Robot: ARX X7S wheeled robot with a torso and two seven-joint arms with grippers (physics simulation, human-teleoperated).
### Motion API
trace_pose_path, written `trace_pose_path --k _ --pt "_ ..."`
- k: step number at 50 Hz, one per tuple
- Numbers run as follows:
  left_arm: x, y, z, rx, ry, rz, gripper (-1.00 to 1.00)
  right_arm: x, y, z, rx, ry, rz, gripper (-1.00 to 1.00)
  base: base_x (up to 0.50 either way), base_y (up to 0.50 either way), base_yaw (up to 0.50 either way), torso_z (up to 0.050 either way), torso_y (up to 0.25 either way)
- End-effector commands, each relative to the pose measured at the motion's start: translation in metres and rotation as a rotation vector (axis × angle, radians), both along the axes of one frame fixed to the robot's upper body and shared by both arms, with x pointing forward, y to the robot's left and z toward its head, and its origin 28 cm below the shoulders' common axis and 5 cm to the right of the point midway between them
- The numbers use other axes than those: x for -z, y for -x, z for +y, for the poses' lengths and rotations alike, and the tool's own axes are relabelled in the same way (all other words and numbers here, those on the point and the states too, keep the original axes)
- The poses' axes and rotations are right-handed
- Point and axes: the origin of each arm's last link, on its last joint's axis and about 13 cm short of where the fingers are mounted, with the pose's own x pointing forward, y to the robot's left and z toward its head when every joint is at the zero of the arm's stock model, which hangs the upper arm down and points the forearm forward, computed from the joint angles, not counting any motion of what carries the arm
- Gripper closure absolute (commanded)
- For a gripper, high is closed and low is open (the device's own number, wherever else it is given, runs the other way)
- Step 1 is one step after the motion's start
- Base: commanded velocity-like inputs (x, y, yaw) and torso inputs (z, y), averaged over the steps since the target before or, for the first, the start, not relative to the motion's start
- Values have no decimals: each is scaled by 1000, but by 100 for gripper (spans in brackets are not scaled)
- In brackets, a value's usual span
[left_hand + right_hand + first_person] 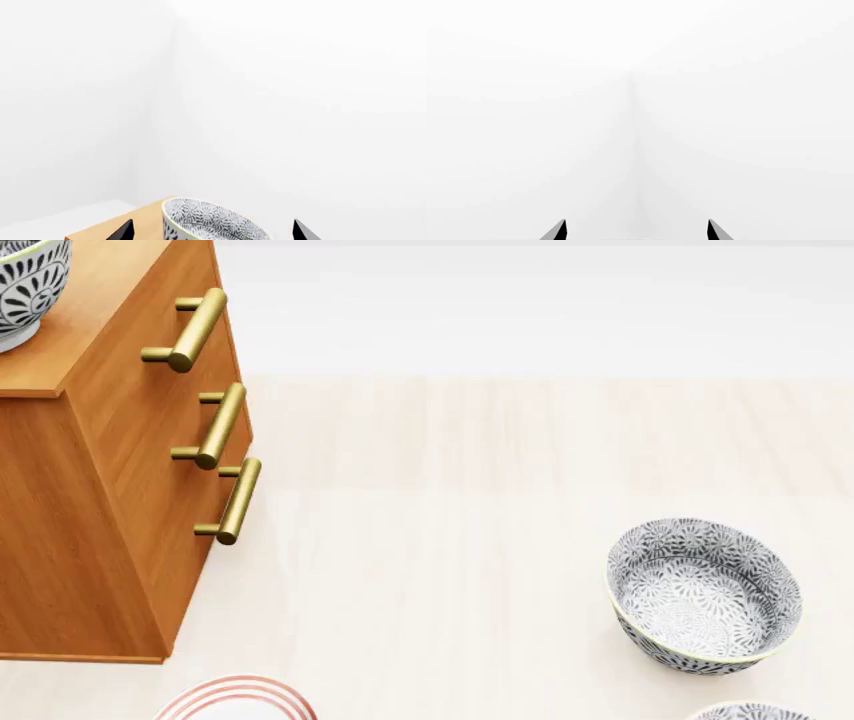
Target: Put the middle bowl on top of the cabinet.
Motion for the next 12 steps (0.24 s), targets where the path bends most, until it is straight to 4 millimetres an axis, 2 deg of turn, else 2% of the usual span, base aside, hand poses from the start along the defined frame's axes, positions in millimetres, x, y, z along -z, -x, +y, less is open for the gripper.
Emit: trace_pose_path --k 1,7,12 --pt "33 23 -6 49 -56 -127 -100 3 0 0 5 44 25 -100 0 0 0 0 0" --pt "48 35 -3 20 -58 -154 -100 3 -1 0 4 46 26 -100 0 0 0 0 0" --pt "57 57 -3 44 -48 -184 -100 3 -1 1 4 48 29 -100 0 0 0 0 0"
